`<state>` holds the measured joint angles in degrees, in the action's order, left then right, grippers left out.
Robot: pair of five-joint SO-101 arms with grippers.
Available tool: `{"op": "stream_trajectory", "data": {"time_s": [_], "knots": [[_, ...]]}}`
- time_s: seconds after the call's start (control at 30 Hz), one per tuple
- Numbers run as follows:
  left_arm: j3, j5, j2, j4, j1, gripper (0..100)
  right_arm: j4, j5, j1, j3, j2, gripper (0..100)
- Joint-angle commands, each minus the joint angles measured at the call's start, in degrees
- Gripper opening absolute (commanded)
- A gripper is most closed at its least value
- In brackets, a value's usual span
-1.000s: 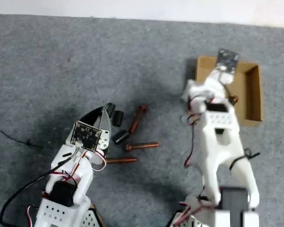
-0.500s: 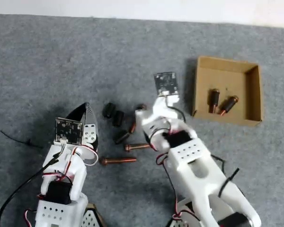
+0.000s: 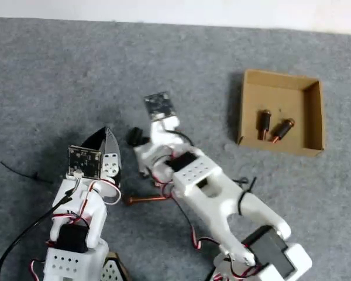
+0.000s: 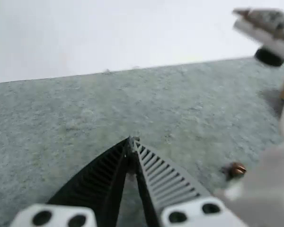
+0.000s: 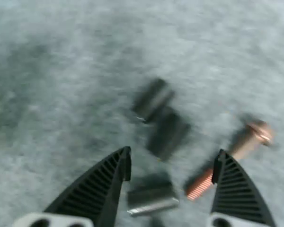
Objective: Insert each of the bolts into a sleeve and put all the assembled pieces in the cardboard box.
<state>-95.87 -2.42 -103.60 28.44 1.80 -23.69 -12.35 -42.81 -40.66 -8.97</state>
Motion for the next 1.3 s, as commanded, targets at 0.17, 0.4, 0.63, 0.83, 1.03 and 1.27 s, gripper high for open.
{"op": "stream_trajectory", "data": {"time_s": [0.17,0.4,0.63,0.83,1.03,1.27], "knots": [[0.4,-0.79,-0.66,-3.78,-3.38,1,-0.66,-7.56,-0.48,13.41,11.65,25.5],[0.31,-0.79,-0.66,-3.87,-3.38,1,-0.75,-9.05,0.48,15.34,17.45,25.5],[0.31,-0.88,-0.66,-3.78,-3.12,1,-0.75,-9.05,2.59,15.34,17.71,25.5],[0.31,-0.88,-0.66,-3.78,-3.12,1,-0.75,-9.05,4.7,15.34,17.71,16.9],[0.31,-0.88,-0.66,-3.78,-3.12,1,-7.16,-8.79,4.79,15.69,17.8,13.9],[0.31,-0.88,-0.66,-3.78,-3.03,1,-8.04,-9.05,4.62,15.78,17.8,13.9]]}}
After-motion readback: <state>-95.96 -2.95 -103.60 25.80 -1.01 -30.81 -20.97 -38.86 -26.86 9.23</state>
